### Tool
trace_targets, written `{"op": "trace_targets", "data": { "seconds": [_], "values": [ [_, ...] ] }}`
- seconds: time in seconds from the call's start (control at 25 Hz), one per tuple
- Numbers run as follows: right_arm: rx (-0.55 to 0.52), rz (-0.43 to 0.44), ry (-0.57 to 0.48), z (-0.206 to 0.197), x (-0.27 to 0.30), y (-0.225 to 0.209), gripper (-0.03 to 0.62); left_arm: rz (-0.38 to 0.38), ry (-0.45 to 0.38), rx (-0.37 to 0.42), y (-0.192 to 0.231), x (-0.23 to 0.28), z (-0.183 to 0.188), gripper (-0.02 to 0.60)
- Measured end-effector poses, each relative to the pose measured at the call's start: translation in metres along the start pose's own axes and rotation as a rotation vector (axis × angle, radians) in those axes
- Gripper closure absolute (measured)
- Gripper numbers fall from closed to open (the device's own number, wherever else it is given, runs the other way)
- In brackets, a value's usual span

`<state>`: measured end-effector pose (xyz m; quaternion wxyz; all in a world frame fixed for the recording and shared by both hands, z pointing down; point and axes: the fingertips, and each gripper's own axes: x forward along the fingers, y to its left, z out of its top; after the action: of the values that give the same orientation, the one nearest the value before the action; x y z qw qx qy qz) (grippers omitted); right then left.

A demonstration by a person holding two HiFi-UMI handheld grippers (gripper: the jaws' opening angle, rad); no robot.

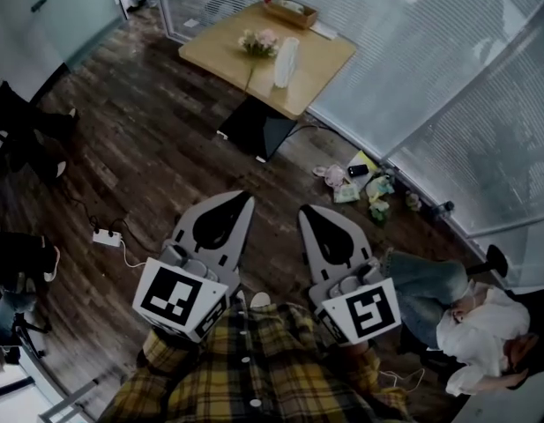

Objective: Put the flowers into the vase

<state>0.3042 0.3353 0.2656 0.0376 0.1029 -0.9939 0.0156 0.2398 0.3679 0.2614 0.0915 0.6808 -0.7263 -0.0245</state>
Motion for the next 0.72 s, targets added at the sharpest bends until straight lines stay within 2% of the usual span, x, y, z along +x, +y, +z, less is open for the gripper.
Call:
{"op": "trace_targets", "data": {
  "seconds": [0.2,0.32,0.44,0.72],
  "values": [
    [-0.019,-0.037,0.016,0.007,0.053,-0.009,0.58,-0.032,0.001,-0.011,0.049,0.025,0.016,0.571],
    [-0.009,-0.05,-0.022,0.018,0.089,-0.015,0.58,-0.055,-0.001,0.012,0.083,0.044,0.027,0.571],
    [0.003,-0.084,-0.005,0.017,0.119,-0.023,0.58,-0.076,0.013,0.022,0.112,0.058,0.031,0.571],
    [0.012,-0.148,0.027,0.011,0.163,-0.033,0.58,-0.106,0.044,-0.013,0.16,0.076,0.032,0.572]
  ]
}}
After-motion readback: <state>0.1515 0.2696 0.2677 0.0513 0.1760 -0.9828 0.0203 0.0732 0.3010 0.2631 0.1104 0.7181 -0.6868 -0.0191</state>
